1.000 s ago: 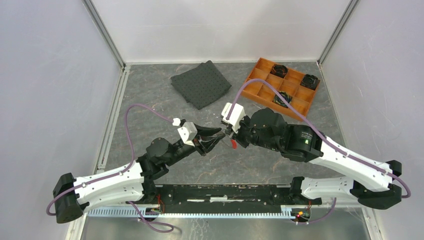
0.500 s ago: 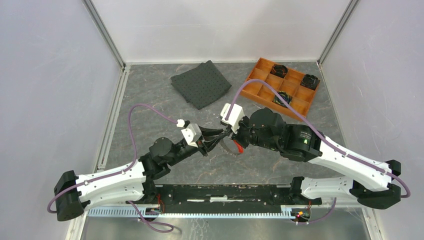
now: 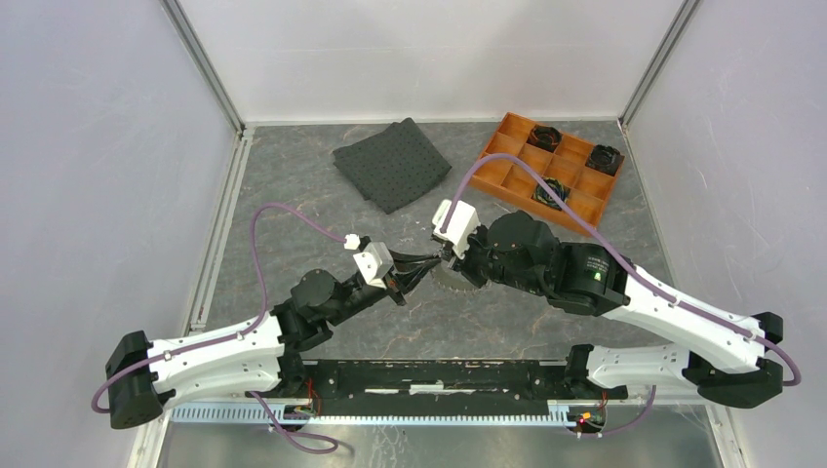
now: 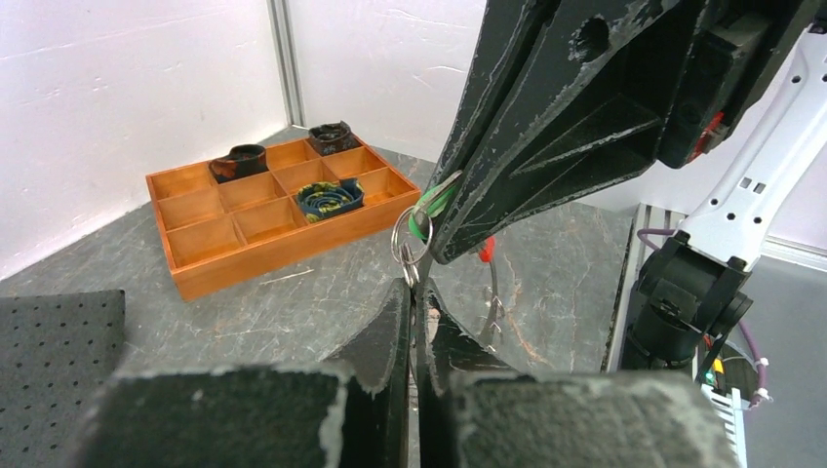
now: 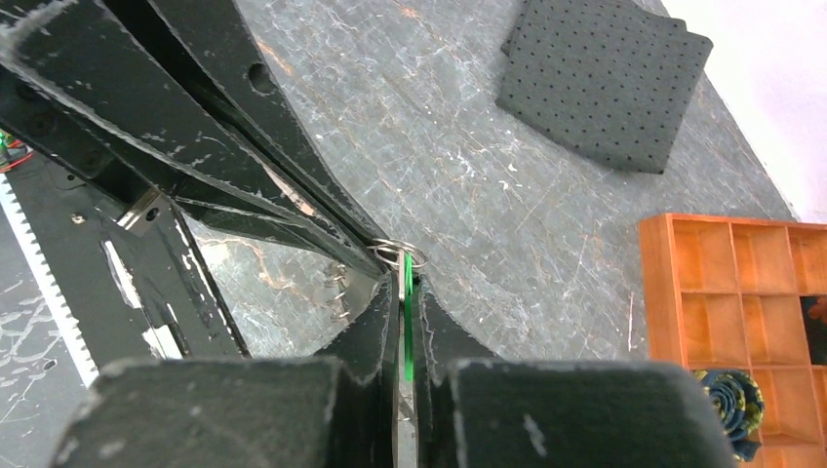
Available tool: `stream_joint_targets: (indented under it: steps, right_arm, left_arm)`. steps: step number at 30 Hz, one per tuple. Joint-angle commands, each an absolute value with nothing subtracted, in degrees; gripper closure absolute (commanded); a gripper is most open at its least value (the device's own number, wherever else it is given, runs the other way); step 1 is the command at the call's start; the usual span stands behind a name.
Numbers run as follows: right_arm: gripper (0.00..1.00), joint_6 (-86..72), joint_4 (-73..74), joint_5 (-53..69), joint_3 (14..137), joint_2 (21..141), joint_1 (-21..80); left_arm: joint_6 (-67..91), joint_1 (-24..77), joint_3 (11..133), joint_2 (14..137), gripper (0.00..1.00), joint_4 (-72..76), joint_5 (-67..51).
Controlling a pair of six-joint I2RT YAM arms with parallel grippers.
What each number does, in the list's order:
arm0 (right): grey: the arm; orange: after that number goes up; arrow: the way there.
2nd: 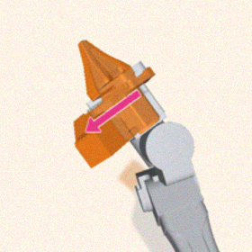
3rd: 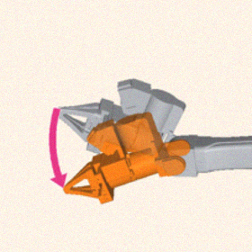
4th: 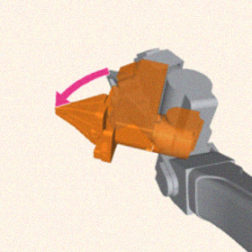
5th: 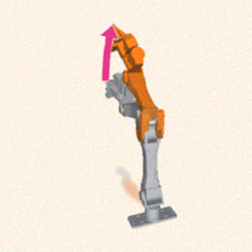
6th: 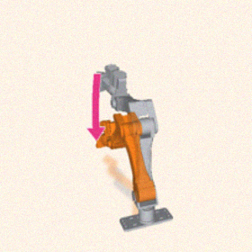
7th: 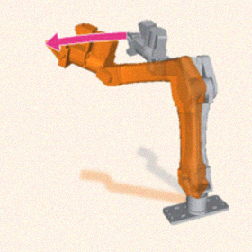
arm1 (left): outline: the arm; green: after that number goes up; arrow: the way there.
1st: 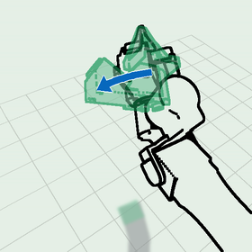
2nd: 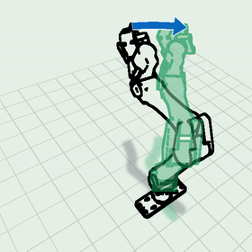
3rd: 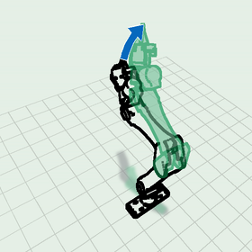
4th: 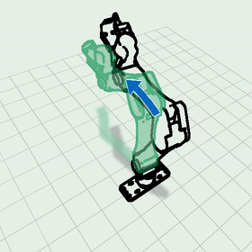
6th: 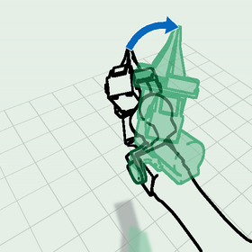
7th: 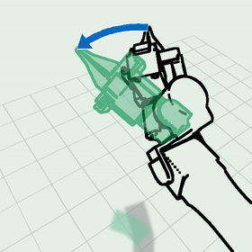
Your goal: Remove the keys from the keyring
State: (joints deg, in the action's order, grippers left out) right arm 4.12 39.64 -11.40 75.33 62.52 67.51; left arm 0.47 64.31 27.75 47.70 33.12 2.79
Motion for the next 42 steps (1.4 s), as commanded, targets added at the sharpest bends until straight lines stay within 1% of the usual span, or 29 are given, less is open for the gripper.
stream_joint_targets:
  steps: [1,9,14,15,17,19,21,42]
  right_arm:
    - [0.99,3.4,39.1,-15.0,76.9,60.6,67.9]
    - [0.99,3.7,39.8,-18.1,76.1,60.4,67.9]
    - [0.99,4.7,39.7,-14.3,77.9,61.2,67.9]
    - [0.99,4.8,39.7,-13.5,78.2,61.3,67.9]
    - [0.99,4.9,39.8,-12.6,78.9,61.5,67.9]
    - [0.99,5.0,39.9,-12.4,79.4,61.6,67.9]
    - [0.99,5.0,40.1,-12.2,79.5,61.6,67.9]
    - [0.99,5.3,39.8,-11.4,79.0,61.4,67.9]
  left_arm:
    - [-1.1,64.9,28.7,46.8,0.98,35.2,4.6]
    - [-1.4,65.6,28.1,46.6,0.98,35.8,3.9]
    - [-0.6,65.6,27.5,47.2,0.98,37.4,3.5]
    - [-0.3,65.6,27.6,47.4,0.95,37.4,3.7]
    - [-0.2,65.6,27.8,47.7,0.83,37.4,4.4]
    - [1.4,65.6,27.9,47.8,0.73,37.8,4.9]
    - [1.7,65.6,28.0,47.9,0.70,38.0,5.0]
    - [0.4,65.7,31.9,51.5,0.67,38.3,1.7]
